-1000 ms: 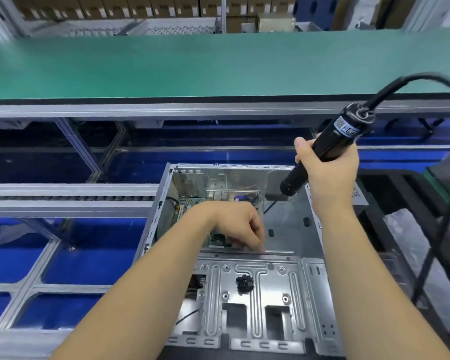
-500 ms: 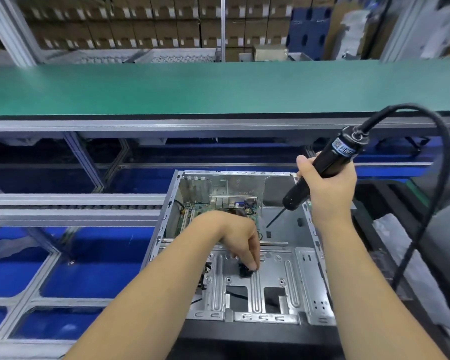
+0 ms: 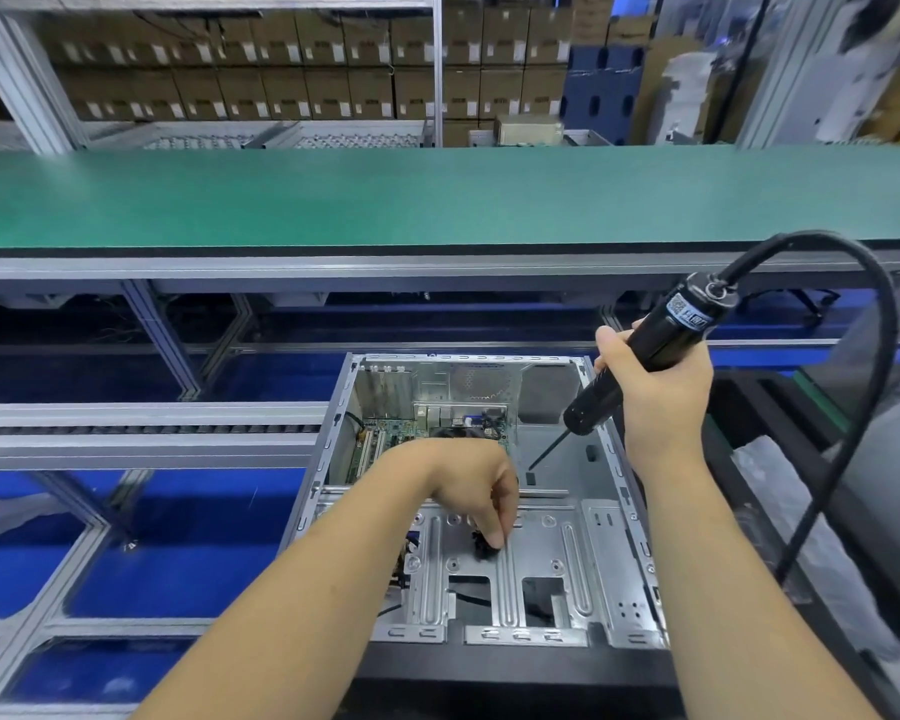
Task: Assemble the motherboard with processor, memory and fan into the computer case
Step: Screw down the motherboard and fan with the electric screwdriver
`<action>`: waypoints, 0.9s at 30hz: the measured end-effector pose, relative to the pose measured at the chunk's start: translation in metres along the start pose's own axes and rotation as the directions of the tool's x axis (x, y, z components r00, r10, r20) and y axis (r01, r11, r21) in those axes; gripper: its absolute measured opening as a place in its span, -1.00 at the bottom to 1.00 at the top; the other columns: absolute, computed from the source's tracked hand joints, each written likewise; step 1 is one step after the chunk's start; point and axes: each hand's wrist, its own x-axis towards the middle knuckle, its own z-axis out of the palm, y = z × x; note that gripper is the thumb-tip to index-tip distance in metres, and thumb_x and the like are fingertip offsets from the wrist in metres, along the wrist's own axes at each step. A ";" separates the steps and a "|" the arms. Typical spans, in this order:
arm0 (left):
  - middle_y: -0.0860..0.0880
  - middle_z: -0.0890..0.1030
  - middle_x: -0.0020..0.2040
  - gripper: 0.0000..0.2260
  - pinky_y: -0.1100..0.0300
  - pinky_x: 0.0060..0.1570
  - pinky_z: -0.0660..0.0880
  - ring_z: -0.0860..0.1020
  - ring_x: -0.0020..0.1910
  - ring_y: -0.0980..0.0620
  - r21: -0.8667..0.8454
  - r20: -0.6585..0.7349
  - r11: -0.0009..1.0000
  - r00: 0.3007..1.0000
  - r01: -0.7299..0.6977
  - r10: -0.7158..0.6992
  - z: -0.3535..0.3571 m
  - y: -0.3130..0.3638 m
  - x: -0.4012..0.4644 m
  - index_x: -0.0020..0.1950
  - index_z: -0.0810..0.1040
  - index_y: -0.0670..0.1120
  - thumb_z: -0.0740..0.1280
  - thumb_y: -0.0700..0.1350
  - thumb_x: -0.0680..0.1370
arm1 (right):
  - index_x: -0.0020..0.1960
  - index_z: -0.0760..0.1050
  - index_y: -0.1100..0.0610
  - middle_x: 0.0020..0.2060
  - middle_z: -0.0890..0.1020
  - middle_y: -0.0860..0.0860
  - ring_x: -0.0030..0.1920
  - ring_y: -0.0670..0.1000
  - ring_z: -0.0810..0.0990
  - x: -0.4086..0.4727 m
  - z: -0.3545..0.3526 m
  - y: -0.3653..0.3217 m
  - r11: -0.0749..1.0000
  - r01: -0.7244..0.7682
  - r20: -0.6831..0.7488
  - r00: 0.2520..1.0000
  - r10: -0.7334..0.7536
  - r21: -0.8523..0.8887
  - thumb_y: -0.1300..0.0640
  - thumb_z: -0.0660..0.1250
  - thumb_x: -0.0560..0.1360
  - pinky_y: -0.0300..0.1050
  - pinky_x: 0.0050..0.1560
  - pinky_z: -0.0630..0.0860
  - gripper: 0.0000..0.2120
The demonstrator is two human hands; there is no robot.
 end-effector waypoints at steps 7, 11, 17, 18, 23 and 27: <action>0.17 0.67 -0.28 -0.93 0.40 -0.22 0.50 0.60 -0.28 0.24 -0.269 -0.202 0.956 0.977 -0.118 0.064 -0.006 -0.011 -0.002 -0.15 0.70 0.00 0.55 -0.16 0.43 | -0.21 0.54 -0.22 -0.24 0.63 -0.01 -0.08 0.29 0.63 0.001 0.002 -0.003 1.000 0.014 -0.004 1.000 -0.014 0.019 -0.11 0.54 0.35 0.32 0.13 0.59 -0.83; 0.06 0.68 -0.31 -0.90 0.32 -0.30 0.52 0.61 -0.32 0.17 -0.510 -0.497 0.846 0.856 -0.155 -0.142 -0.005 -0.032 0.004 -0.20 0.70 -0.03 0.52 -0.23 0.45 | -0.14 0.50 -0.08 -0.23 0.64 0.10 -0.12 0.27 0.63 0.004 0.006 -0.005 0.999 0.036 -0.042 0.999 -0.035 0.040 -0.05 0.53 0.39 0.22 0.08 0.62 -0.79; 0.15 0.68 -0.09 -0.86 0.23 -0.07 0.54 0.62 -0.06 0.14 -0.643 -0.666 0.756 0.579 -0.125 -0.471 0.000 -0.074 0.018 -0.20 0.69 0.06 0.47 -0.15 0.52 | -0.12 0.51 -0.14 -0.32 0.62 -0.08 -0.23 0.11 0.61 0.017 0.025 -0.020 0.977 0.080 -0.106 0.993 -0.059 0.197 0.00 0.51 0.43 0.06 -0.01 0.62 -0.83; 0.18 0.67 -0.12 -0.84 0.29 -0.12 0.49 0.60 -0.08 0.20 -0.644 -0.671 0.756 0.560 -0.117 -0.485 0.000 -0.079 0.020 -0.24 0.68 0.07 0.48 -0.14 0.51 | -0.13 0.52 -0.13 -0.33 0.62 -0.09 -0.25 0.10 0.60 0.019 0.030 -0.022 0.967 0.080 -0.103 0.993 -0.056 0.241 0.03 0.51 0.43 0.09 -0.01 0.61 -0.83; 0.10 0.70 -0.17 -0.93 0.18 -0.02 0.56 0.64 -0.10 0.12 -0.661 -0.674 0.745 0.510 -0.093 -0.534 -0.005 -0.102 0.029 -0.18 0.70 0.02 0.54 -0.14 0.45 | -0.25 0.58 -0.18 -0.36 0.59 -0.06 -0.31 0.06 0.56 0.033 0.060 -0.025 0.935 0.060 -0.015 0.998 -0.058 0.349 0.10 0.47 0.46 0.16 -0.07 0.53 -0.80; 0.11 0.67 -0.19 -0.93 0.28 -0.08 0.56 0.63 -0.15 0.14 -0.567 -0.719 0.824 0.487 0.000 -0.496 -0.004 -0.116 0.035 -0.14 0.68 -0.01 0.53 -0.14 0.46 | -0.19 0.54 -0.09 -0.35 0.58 -0.01 -0.30 0.08 0.56 0.035 0.079 -0.015 0.925 0.019 0.020 0.999 -0.029 0.380 0.11 0.47 0.45 0.20 -0.04 0.51 -0.85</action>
